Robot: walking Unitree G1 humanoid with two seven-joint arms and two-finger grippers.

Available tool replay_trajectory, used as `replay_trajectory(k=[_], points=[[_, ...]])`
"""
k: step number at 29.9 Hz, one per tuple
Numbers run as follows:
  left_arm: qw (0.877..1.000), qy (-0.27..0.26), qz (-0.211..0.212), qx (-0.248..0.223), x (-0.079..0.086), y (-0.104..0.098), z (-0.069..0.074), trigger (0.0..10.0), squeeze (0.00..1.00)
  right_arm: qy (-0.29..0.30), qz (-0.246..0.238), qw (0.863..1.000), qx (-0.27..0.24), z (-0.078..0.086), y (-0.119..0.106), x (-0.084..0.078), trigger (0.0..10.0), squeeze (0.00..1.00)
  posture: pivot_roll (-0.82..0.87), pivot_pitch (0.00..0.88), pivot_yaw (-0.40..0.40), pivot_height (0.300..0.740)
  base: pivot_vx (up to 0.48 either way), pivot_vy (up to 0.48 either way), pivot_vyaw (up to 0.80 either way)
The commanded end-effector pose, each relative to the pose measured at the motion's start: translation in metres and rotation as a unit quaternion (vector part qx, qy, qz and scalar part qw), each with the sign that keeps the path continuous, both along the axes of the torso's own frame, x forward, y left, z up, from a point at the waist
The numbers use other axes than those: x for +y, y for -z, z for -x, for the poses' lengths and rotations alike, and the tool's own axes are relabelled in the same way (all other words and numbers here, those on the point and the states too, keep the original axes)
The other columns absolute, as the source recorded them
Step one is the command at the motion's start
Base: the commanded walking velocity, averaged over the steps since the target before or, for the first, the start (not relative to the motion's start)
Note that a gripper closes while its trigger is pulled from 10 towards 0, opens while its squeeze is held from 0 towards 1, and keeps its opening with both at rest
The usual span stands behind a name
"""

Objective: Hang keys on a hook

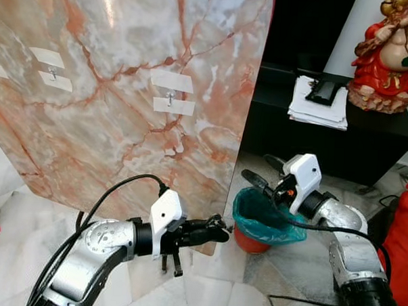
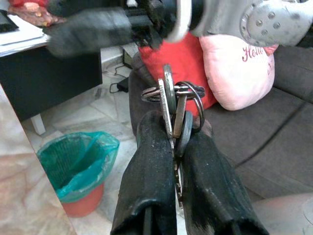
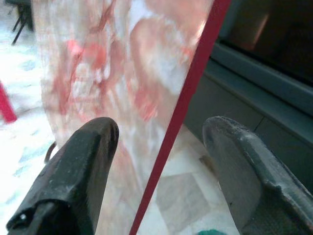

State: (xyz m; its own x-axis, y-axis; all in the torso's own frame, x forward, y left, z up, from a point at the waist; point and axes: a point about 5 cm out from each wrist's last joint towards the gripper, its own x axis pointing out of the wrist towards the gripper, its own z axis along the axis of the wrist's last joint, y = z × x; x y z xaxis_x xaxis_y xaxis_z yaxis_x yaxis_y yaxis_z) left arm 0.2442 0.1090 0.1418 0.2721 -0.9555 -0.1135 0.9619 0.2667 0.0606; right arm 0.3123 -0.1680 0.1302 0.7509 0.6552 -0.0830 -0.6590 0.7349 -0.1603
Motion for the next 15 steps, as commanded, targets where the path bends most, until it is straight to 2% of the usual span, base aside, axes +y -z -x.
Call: replay_trajectory(k=[1,4,8,11,15], points=[[1.0,-0.002,0.009,-0.01,0.0,-0.008,-0.002,10.0,0.0,-0.006,0.017,1.0,0.0,0.003,-0.002,-0.002,10.0,0.0,-0.02,0.067,-0.024,0.74,0.0,0.0,0.0],[0.999,-0.028,0.014,-0.026,0.0,-0.011,-0.008,10.0,0.0,0.002,0.04,0.999,0.005,0.003,-0.003,-0.008,10.0,0.0,-0.02,0.069,-0.025,0.74,0.0,0.0,0.0],[0.998,-0.043,0.015,-0.037,0.001,-0.013,-0.011,10.0,0.0,0.003,0.043,0.999,0.005,0.003,-0.005,-0.01,10.0,0.0,-0.02,0.069,-0.025,0.74,0.0,0.0,0.0],[0.996,-0.07,0.006,-0.047,0.004,-0.01,-0.018,10.0,0.0,-0.031,0.037,0.999,-0.006,0.008,-0.012,-0.004,10.0,0.0,-0.02,0.068,-0.024,0.74,0.0,0.0,0.0],[0.997,-0.071,0.006,-0.041,0.002,-0.008,-0.018,10.0,0.0,-0.045,0.037,0.998,-0.009,0.01,-0.016,-0.002,10.0,0.0,-0.02,0.068,-0.024,0.74,0.0,0.0,0.0]])
